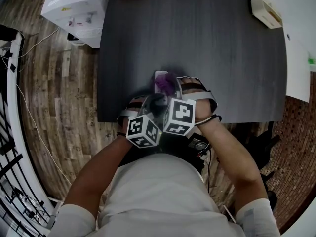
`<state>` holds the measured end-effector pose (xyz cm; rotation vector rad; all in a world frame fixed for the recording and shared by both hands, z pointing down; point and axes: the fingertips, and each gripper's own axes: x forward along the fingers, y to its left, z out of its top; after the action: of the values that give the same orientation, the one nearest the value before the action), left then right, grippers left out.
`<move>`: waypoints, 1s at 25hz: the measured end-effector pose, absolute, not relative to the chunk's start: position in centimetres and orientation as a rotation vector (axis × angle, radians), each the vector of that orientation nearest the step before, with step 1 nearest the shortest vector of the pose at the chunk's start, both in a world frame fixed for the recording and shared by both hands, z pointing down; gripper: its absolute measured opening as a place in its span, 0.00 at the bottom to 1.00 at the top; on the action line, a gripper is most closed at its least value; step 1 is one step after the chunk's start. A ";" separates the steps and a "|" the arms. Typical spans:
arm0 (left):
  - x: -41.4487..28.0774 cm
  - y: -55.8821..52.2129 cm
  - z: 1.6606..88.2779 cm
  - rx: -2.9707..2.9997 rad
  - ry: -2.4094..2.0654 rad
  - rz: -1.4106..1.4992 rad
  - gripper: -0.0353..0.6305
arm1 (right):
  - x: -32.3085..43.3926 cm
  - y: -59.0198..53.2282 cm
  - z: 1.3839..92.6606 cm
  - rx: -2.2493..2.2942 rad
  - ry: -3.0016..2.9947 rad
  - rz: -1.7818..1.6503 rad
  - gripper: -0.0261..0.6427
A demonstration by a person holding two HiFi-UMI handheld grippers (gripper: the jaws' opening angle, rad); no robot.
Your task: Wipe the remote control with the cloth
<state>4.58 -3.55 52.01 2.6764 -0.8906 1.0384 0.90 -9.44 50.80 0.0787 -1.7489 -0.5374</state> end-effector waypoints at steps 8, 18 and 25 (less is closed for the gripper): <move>4.5 -3.6 52.1 2.667 -0.888 1.023 0.29 | 6.7 -10.1 52.0 0.138 -1.614 -0.444 0.23; 0.9 -5.6 46.6 2.649 -0.992 0.714 0.29 | 6.7 -9.7 49.6 0.243 -1.697 -0.387 0.23; -3.1 -13.5 48.4 2.420 -0.918 0.809 0.06 | 3.6 -6.8 49.5 0.195 -1.765 -0.418 0.23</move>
<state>-3.05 -13.51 48.38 2.4204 -0.9180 0.8095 3.60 -6.80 49.55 0.1946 -1.7646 -0.4185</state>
